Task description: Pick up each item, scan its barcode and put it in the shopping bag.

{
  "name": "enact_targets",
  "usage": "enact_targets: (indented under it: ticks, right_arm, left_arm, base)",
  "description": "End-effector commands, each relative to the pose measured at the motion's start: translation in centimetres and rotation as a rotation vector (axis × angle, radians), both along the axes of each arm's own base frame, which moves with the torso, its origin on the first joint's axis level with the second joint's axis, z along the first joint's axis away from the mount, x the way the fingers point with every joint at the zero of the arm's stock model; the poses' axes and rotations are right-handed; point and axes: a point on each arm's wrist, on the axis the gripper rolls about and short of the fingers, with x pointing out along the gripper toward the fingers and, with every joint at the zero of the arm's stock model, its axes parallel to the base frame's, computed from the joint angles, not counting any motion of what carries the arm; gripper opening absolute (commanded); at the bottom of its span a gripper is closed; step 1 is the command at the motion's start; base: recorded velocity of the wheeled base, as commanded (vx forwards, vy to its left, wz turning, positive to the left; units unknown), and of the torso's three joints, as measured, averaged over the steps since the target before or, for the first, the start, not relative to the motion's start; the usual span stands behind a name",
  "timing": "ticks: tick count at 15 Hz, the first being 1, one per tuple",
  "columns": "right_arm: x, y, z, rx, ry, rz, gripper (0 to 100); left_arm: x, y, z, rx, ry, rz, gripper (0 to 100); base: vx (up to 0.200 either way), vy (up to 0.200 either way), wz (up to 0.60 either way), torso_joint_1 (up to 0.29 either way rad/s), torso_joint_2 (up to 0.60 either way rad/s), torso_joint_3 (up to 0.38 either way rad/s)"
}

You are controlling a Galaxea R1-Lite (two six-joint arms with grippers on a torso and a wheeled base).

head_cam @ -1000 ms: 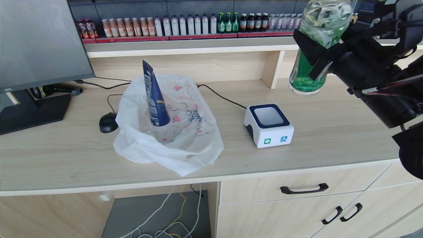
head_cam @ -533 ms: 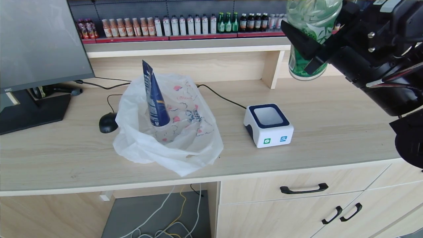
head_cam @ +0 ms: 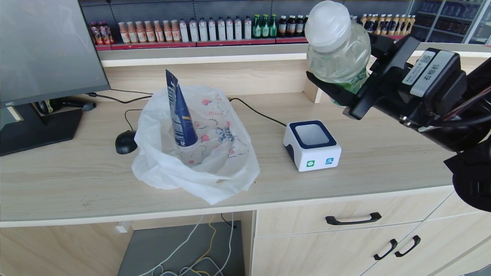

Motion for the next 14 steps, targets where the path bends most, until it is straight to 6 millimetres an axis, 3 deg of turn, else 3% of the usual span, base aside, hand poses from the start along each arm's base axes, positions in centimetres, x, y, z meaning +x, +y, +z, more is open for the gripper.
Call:
enact_targets:
  ticks: [1, 8, 14]
  right_arm:
    - [-0.2, 0.2, -1.6, -0.034, 0.028, -0.006, 0]
    - [1.6, 1.3, -4.1, -0.146, 0.003, 0.075, 0]
    - [2.9, 0.5, -4.9, -0.215, -0.052, 0.096, 0]
  left_arm:
    - [0.0, 0.0, 0.0, 0.000, 0.000, -0.001, 100]
    - [0.0, 0.0, 0.0, 0.000, 0.000, 0.001, 100]
    - [0.0, 0.0, 0.0, 0.000, 0.000, -0.001, 100]
  base:
    - [0.000, 0.000, 0.00, 0.000, 0.00, 0.000]
    - [0.000, 0.000, 0.00, 0.000, 0.00, 0.000]
    - [0.000, 0.000, 0.00, 0.000, 0.00, 0.000]
